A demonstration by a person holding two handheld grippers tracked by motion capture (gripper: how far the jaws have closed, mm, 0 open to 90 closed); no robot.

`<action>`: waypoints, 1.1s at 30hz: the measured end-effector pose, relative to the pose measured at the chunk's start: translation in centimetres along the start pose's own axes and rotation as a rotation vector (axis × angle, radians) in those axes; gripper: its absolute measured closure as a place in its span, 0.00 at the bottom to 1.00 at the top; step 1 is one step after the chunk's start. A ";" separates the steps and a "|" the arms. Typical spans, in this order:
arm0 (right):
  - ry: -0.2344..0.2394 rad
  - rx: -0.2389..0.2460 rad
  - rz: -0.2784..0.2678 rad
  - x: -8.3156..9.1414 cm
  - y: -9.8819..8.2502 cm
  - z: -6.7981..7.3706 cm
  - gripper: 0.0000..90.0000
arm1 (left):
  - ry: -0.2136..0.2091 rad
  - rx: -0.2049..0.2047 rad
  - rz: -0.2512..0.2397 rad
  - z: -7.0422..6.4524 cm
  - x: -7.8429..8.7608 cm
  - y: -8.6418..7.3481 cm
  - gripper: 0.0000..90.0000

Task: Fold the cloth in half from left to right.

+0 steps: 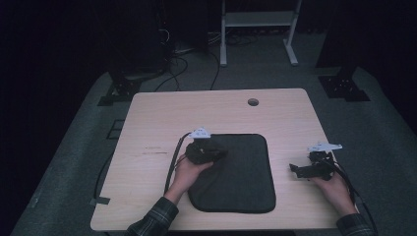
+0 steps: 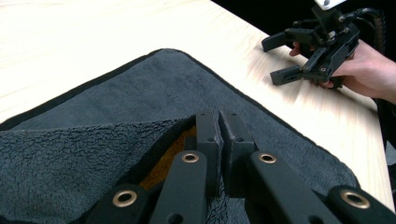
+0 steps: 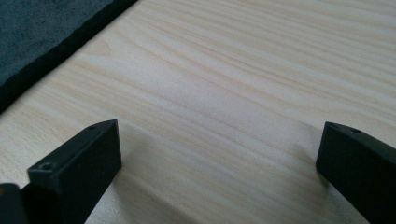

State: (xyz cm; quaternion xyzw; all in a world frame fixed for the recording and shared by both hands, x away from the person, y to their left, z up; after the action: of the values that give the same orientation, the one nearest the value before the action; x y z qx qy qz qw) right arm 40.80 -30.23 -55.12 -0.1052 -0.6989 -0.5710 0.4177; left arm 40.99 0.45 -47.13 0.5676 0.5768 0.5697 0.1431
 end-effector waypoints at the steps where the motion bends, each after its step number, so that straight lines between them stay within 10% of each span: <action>1: 0.000 0.000 0.000 0.0 0.0 0.0 0.00 | -0.006 -0.001 0.003 -0.1 -0.1 0.1 0.97; 33: 0.003 0.004 0.000 0.0 0.0 0.0 0.00 | -0.158 -0.018 0.050 -4.2 -8.4 2.0 0.97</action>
State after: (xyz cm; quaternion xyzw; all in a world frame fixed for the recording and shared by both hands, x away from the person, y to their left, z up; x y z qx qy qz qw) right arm 40.77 -30.20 -55.12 -0.1035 -0.6994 -0.5697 0.4191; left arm 41.24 -9.10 -48.27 0.6237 0.5442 0.5319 0.1789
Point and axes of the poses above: each handheld gripper's, and its own axes: x roughly backward along the jaws, y roughly out of its top, z roughly to its left, the point moved 9 cm from there along -x, roughly forward along the jaws, and after that the axes turned 1 degree about x, right-handed, at the moved point
